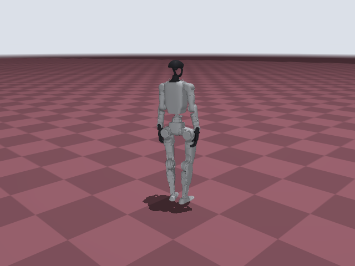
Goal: In place motions
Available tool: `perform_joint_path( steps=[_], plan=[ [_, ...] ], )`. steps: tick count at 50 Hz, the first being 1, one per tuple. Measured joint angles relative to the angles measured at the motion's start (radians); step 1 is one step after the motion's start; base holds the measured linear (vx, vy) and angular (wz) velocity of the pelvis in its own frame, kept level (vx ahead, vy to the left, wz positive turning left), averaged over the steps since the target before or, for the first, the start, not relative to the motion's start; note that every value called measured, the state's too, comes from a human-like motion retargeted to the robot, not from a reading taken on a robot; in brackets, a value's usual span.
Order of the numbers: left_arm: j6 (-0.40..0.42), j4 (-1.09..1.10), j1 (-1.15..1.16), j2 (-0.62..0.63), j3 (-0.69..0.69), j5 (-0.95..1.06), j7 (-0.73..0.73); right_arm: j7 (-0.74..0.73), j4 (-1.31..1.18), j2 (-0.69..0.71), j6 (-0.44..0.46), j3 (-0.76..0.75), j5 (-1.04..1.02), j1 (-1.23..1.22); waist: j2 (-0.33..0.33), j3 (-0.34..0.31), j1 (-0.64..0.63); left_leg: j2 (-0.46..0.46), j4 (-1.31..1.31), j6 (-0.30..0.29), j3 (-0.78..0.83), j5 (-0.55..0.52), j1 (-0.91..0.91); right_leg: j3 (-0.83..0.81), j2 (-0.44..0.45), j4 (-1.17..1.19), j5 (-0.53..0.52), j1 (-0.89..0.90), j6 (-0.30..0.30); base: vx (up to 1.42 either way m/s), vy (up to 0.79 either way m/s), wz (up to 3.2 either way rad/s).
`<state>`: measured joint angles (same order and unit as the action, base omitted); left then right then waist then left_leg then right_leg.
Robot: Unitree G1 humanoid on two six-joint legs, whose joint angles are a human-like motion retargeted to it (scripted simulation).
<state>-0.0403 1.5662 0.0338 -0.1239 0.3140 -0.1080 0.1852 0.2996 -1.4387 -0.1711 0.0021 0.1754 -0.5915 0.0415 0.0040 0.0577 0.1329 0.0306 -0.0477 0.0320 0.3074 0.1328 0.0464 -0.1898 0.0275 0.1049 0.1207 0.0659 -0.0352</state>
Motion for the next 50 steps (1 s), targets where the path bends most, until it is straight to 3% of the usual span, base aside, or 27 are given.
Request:
perform_joint_path(
  steps=[12,17,20,23,27,31,35,40,50],
  plan=[
    [-0.002,-0.044,0.023,-0.007,-0.023,-0.012,0.009,0.047,0.056,0.015,-0.02,0.004,0.056,-0.005,0.005,-0.016,0.021,-0.043,-0.199,-0.013,0.015,0.034,0.065,0.036,0.016,-0.006,-0.01,0.0,-0.05,0.02,0.08,-0.04],
    [-0.007,-0.052,0.011,-0.017,0.003,0.003,0.009,0.065,0.027,0.011,0.0,0.003,0.044,-0.01,-0.061,-0.031,-0.017,-0.1,-0.625,-0.02,0.082,-0.176,0.263,0.058,-0.043,-0.021,-0.02,-0.008,-0.051,-0.02,0.08,-0.06],
    [-0.007,-0.053,0.008,-0.016,0.002,0.025,0.015,0.064,0.0,-0.01,-0.009,0.002,0.039,-0.004,-0.078,-0.028,-0.009,-0.196,-0.973,0.075,0.146,-0.086,0.425,-0.023,-0.073,-0.03,-0.034,-0.01,-0.032,0.05,0.1,0.68],
    [-0.005,-0.048,0.006,0.006,0.039,0.05,0.035,0.043,-0.032,-0.022,0.022,0.0,-0.001,-0.015,-0.099,-0.033,-0.046,-0.277,-1.273,0.11,0.153,-0.023,0.611,-0.016,-0.097,-0.021,-0.047,0.01,-0.012,-0.03,0.11,-0.16],
    [0.006,-0.045,0.022,0.028,0.059,0.091,0.054,0.018,-0.065,-0.036,0.031,-0.003,0.002,-0.022,-0.115,-0.03,-0.098,-0.306,-1.525,0.102,0.12,0.001,0.817,0.017,-0.112,-0.011,-0.059,0.036,-0.008,-0.01,0.11,-0.63],
    [0.003,-0.023,0.033,0.04,0.068,0.102,0.049,0.028,-0.061,-0.04,0.034,-0.02,0.012,-0.016,-0.121,-0.029,-0.124,-0.326,-1.657,0.111,0.103,0.01,0.941,0.082,-0.103,0.004,-0.06,0.057,-0.056,0.0,0.09,-0.4],
    [-0.01,-0.002,0.033,0.033,0.051,0.083,0.048,0.021,-0.057,-0.038,0.03,-0.033,0.039,-0.008,-0.105,-0.031,-0.122,-0.331,-1.682,0.13,0.08,0.015,0.973,0.094,-0.09,0.01,-0.057,0.053,-0.07,0.01,0.01,-0.02],
    [-0.005,-0.031,0.044,0.025,0.051,0.068,0.031,0.034,-0.058,-0.028,0.031,-0.033,0.053,-0.002,-0.1,-0.031,-0.113,-0.301,-1.547,0.132,0.09,-0.004,0.869,0.092,-0.096,-0.001,-0.057,0.036,-0.067,0.0,0.0,0.0],
    [0.0,-0.042,0.034,0.013,0.051,0.077,-0.001,0.035,-0.048,-0.02,0.025,-0.023,0.027,0.014,-0.081,-0.009,-0.04,-0.082,-0.934,0.057,0.077,-0.086,0.475,0.013,-0.111,-0.03,-0.048,0.0,-0.031,0.01,-0.02,0.27]
  ],
)
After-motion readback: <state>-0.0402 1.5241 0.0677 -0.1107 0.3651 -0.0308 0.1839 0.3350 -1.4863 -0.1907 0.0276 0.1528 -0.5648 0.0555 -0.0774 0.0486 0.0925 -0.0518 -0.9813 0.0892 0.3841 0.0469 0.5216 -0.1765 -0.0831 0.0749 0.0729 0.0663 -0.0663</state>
